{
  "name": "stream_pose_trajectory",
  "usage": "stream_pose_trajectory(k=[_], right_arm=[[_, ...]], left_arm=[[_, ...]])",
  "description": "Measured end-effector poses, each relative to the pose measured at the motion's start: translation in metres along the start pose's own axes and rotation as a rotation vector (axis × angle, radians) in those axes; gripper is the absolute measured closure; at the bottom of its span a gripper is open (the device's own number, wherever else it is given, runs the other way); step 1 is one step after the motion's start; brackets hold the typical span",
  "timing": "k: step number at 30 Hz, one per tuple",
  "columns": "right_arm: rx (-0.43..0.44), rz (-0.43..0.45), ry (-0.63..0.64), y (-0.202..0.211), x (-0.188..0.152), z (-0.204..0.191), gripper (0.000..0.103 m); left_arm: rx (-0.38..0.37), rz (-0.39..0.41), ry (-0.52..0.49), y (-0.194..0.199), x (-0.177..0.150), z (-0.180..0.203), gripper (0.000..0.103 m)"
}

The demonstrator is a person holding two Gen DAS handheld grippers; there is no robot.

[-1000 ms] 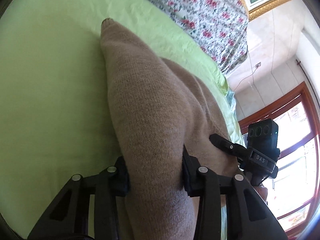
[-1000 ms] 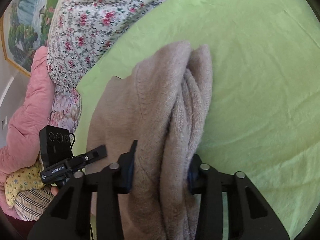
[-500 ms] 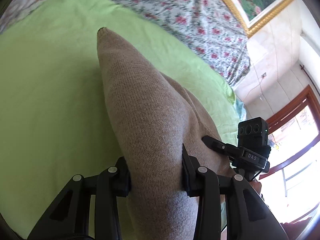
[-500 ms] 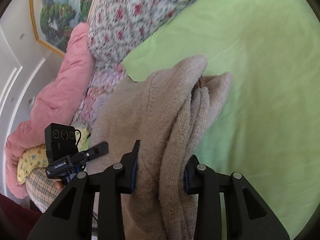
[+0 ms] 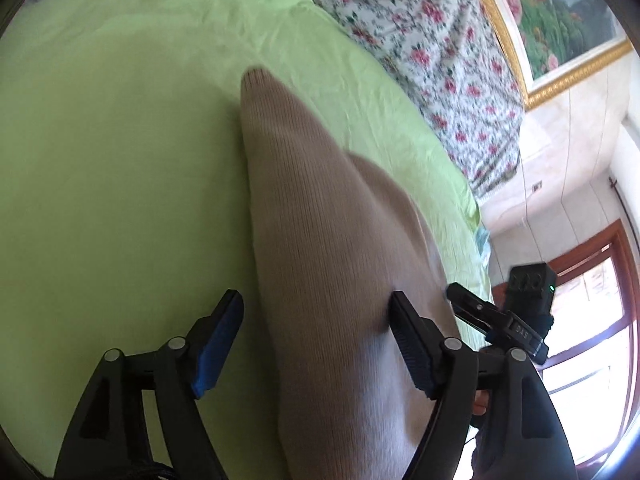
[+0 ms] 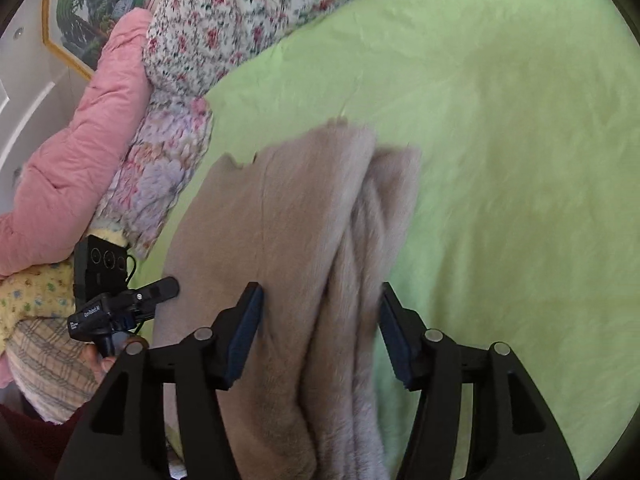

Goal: Fold small clothes

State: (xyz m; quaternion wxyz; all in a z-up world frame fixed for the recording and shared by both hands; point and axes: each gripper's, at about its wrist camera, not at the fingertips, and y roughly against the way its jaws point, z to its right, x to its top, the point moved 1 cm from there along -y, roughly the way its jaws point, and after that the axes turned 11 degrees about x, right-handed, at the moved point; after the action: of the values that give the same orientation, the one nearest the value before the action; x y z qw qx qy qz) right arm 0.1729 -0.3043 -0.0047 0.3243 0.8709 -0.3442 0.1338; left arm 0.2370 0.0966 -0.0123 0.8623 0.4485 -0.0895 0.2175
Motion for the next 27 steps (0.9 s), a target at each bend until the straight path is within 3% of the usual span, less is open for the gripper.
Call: stream_pose_trajectory(k=[2, 5, 7, 8, 10, 11, 12, 15, 24, 27], right_arm=[[-0.024, 0.039, 0.017, 0.004, 0.013, -0.002, 0.044], [0.021, 0.054, 0.015, 0.0, 0.031, -0.006, 0.044], [0.02, 0.029, 0.009, -0.015, 0.039, -0.009, 0.046], [0.005, 0.009, -0.001, -0.023, 0.042, -0.007, 0.052], [-0.02, -0.043, -0.025, -0.041, 0.044, -0.001, 0.069], [-0.022, -0.05, -0.025, -0.044, 0.044, 0.002, 0.087], [-0.016, -0.044, -0.021, -0.044, 0.044, 0.002, 0.093], [-0.008, 0.043, -0.012, -0.022, 0.049, 0.002, 0.096], [-0.11, 0.029, -0.04, -0.026, 0.032, 0.022, 0.096], [-0.08, 0.034, -0.042, -0.019, 0.031, 0.014, 0.095]], left_arm=[[0.002, 0.014, 0.017, -0.001, 0.015, -0.002, 0.025], [0.045, 0.029, 0.055, -0.01, 0.037, -0.007, 0.025], [0.072, 0.034, 0.086, -0.019, 0.05, -0.011, 0.025], [0.091, 0.033, 0.101, -0.024, 0.056, -0.014, 0.026], [0.129, 0.04, 0.113, -0.036, 0.066, -0.016, 0.037], [0.145, 0.047, 0.103, -0.041, 0.071, -0.014, 0.057], [0.157, 0.05, 0.087, -0.044, 0.075, -0.013, 0.079], [0.239, 0.083, 0.016, -0.048, 0.087, 0.004, 0.09], [0.463, 0.099, -0.128, -0.054, 0.081, 0.026, 0.086], [0.457, 0.119, -0.138, -0.032, 0.07, 0.029, 0.087]])
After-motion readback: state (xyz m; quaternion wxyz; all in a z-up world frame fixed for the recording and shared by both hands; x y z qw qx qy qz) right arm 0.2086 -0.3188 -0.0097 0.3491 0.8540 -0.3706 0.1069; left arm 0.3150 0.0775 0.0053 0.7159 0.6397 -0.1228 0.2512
